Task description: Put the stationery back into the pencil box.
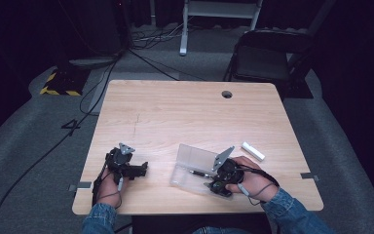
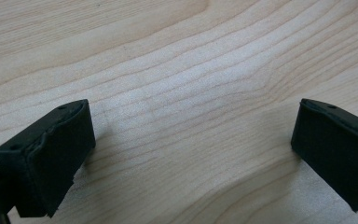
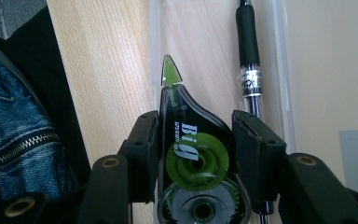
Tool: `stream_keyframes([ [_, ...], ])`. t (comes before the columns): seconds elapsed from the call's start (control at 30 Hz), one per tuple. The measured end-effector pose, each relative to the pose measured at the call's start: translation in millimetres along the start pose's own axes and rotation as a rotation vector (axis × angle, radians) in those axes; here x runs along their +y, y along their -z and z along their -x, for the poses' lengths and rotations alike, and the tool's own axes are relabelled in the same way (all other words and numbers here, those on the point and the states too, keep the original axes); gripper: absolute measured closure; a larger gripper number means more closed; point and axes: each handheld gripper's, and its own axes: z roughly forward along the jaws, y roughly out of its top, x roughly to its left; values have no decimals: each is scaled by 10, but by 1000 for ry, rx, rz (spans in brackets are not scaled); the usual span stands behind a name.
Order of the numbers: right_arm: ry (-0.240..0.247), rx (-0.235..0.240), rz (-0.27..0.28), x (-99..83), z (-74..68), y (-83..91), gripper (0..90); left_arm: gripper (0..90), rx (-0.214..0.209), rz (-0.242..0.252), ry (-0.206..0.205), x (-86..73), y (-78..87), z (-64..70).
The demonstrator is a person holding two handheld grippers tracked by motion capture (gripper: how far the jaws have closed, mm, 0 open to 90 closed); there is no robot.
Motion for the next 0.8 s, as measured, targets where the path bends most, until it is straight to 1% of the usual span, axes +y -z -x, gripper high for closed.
stream_keyframes([
  [0.33,9,4,-3,-6,3,-21,534,0,0,0,0,0,0,0],
  [0.63,5,9,-8,-12,9,-41,529,0,0,0,0,0,0,0],
  [0.8,5,14,-9,-16,13,-46,505,0,0,0,0,0,0,0],
])
